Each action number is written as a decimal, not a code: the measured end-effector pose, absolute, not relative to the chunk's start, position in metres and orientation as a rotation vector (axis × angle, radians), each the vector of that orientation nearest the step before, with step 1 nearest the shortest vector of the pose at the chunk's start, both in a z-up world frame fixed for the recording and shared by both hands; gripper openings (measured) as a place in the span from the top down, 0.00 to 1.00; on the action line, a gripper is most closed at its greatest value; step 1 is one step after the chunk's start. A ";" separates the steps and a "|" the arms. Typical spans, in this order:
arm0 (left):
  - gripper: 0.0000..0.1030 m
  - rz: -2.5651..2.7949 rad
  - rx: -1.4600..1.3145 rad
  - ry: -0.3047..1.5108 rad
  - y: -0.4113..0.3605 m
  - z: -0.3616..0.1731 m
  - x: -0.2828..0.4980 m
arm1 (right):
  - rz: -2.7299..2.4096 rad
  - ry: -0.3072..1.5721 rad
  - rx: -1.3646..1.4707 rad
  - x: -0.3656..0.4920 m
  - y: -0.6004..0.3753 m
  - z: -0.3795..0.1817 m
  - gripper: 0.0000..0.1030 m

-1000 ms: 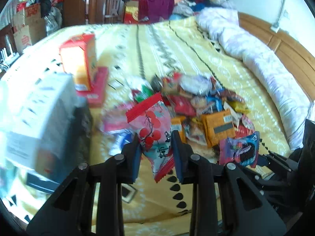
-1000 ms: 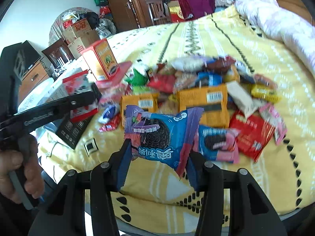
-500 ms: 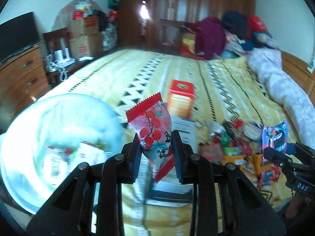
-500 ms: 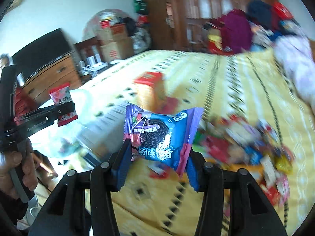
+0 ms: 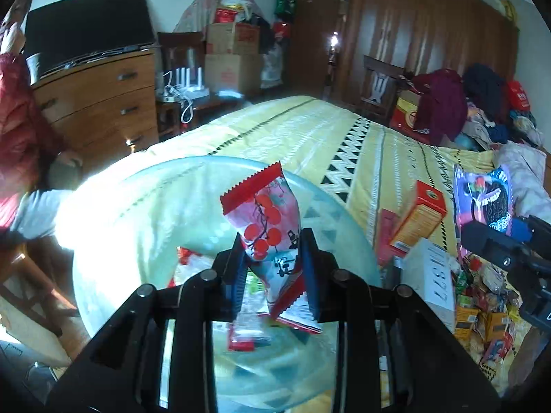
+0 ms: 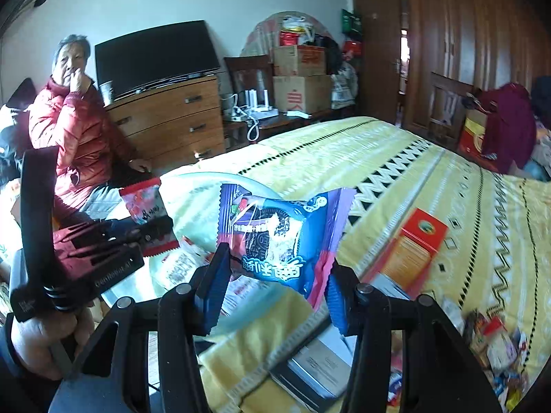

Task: Organize snacks
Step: 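Carry both packs over the glass bowl and open both tools to drop them, then move both open tools back above the snack pile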

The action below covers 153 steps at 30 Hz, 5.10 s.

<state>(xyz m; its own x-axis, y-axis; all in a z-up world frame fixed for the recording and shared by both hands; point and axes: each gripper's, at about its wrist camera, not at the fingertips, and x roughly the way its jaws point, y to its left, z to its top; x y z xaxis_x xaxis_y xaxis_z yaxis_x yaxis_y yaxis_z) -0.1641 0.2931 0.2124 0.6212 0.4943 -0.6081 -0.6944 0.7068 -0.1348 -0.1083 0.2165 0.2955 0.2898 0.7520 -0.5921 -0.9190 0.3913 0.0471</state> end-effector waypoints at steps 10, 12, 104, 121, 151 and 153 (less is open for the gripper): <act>0.71 0.733 -0.446 0.625 0.329 0.186 -0.183 | 1.181 0.627 -0.409 -0.118 0.278 0.265 0.49; 0.71 0.733 -0.463 0.634 0.333 0.181 -0.187 | 1.173 0.635 -0.434 -0.118 0.285 0.258 0.48; 0.00 -0.038 -0.117 0.490 -0.030 0.330 -0.088 | 0.307 0.672 -0.085 -0.147 -0.211 0.277 0.13; 0.00 -0.020 -0.175 0.542 -0.021 0.316 -0.090 | 0.335 0.718 -0.065 -0.145 -0.207 0.258 0.13; 0.00 0.411 -0.021 0.434 0.032 0.326 -0.099 | 0.418 0.749 -0.012 -0.123 -0.198 0.233 0.12; 0.00 0.409 -0.024 0.433 0.033 0.326 -0.099 | 0.420 0.751 -0.011 -0.122 -0.199 0.232 0.12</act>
